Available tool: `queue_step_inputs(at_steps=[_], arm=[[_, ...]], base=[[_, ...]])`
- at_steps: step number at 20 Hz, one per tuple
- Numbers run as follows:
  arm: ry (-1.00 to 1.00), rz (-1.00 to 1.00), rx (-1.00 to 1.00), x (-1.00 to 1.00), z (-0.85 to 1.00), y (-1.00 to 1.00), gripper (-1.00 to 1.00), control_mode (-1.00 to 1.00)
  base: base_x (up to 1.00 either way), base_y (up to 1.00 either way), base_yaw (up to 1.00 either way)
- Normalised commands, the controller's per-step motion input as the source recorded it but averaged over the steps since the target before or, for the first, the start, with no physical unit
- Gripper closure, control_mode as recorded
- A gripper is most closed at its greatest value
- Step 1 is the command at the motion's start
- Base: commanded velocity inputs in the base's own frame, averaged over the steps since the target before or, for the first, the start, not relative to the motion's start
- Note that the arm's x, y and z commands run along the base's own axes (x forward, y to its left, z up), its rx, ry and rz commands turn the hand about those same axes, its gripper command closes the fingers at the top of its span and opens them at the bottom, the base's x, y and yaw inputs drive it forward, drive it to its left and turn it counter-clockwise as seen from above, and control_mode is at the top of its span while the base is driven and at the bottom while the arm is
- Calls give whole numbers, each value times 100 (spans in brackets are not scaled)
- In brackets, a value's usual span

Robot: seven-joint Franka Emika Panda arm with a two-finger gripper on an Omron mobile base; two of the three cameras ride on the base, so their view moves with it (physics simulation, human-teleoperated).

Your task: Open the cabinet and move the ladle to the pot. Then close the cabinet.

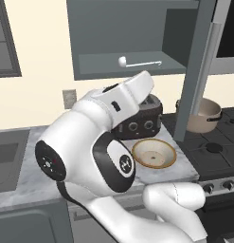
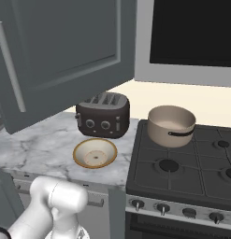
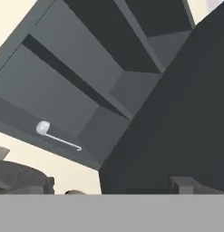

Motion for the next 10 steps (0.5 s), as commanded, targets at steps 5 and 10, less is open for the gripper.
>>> queue_step_inputs(at_steps=[5,10], arm=[[0,-14,-12,1,-6,-35,-100,-100],[3,-10,-6,1,0,-56,-100,-100]], base=[[0,0,0],[0,0,0]])
